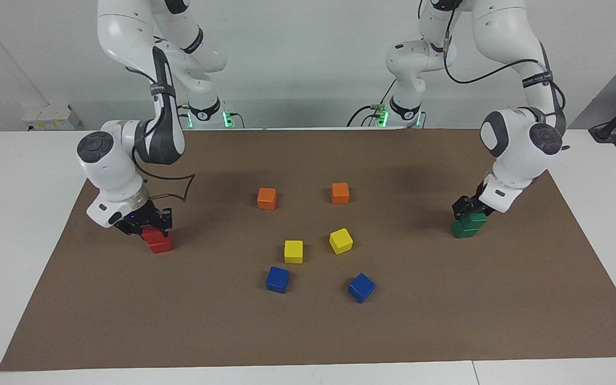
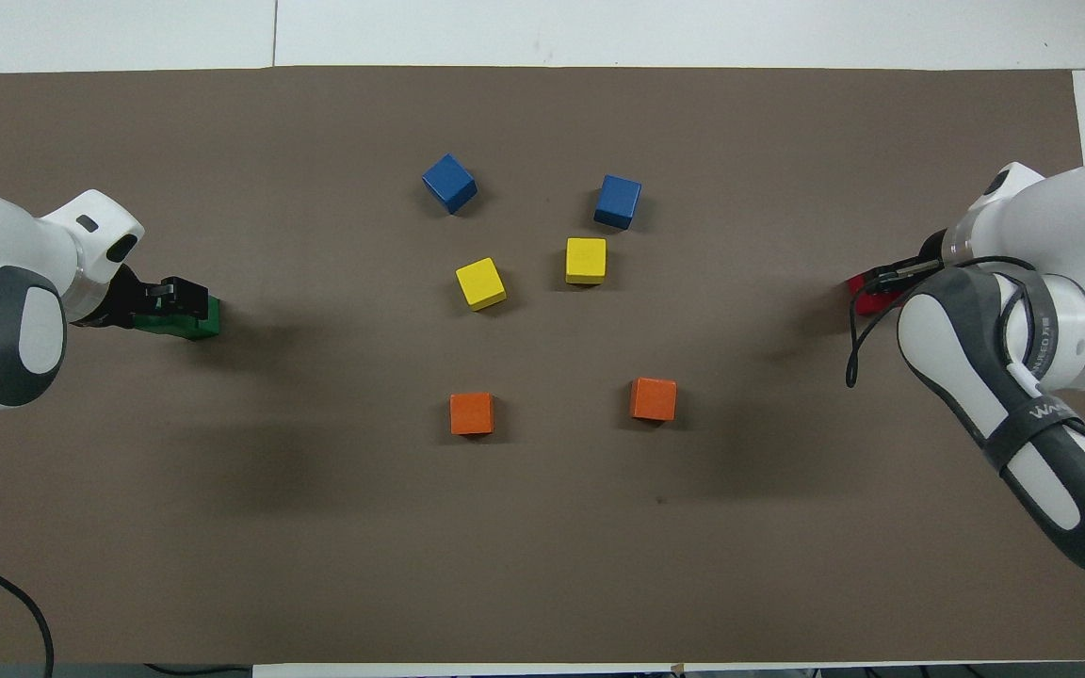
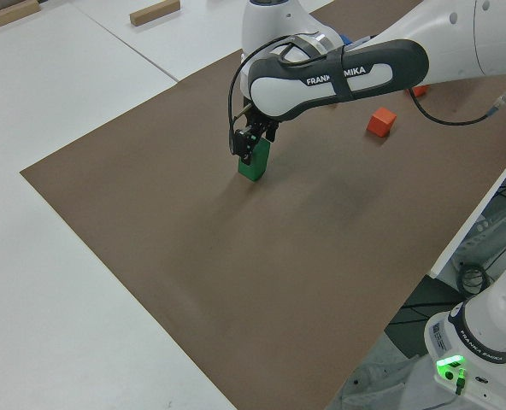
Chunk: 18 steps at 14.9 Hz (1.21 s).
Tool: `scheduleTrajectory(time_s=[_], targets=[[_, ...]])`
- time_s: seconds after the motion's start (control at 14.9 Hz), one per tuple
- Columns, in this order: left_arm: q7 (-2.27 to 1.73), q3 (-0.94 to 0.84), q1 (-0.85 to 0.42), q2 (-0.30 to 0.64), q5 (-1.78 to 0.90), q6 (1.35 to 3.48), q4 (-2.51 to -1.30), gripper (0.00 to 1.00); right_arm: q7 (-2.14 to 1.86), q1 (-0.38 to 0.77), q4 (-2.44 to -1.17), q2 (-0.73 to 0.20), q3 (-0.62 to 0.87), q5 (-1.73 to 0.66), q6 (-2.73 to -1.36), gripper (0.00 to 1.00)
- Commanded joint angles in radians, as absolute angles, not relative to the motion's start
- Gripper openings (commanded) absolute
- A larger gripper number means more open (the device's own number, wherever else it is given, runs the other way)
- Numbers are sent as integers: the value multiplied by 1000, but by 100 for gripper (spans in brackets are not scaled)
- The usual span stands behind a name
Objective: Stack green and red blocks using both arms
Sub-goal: 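Open the left gripper and withdraw while the right gripper lowers red onto red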
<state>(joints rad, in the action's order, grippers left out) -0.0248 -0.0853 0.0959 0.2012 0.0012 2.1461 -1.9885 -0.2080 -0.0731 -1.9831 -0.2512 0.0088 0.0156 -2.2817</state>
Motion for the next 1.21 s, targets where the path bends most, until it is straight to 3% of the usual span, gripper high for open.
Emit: scheduleTrajectory(time_s=[0.0,0.47,0.87,1.14], targets=[[-25,-81,92,199,-9,2148,-1993,100,-230,-86,-2017,-224,18,18,-2304,0],[-28,-80,95,161,-9,2067,-1948,100,-229,-84,-2016,-225,18,17,-2306,0],[-26,-78,103,94,-3,1781,-1790,100,-233,-87,-2011,-233,18,17,-2324,0],[-26,-75,106,-18,-2,1680,-1779,100,-230,-86,-2011,-235,18,17,-2327,0]])
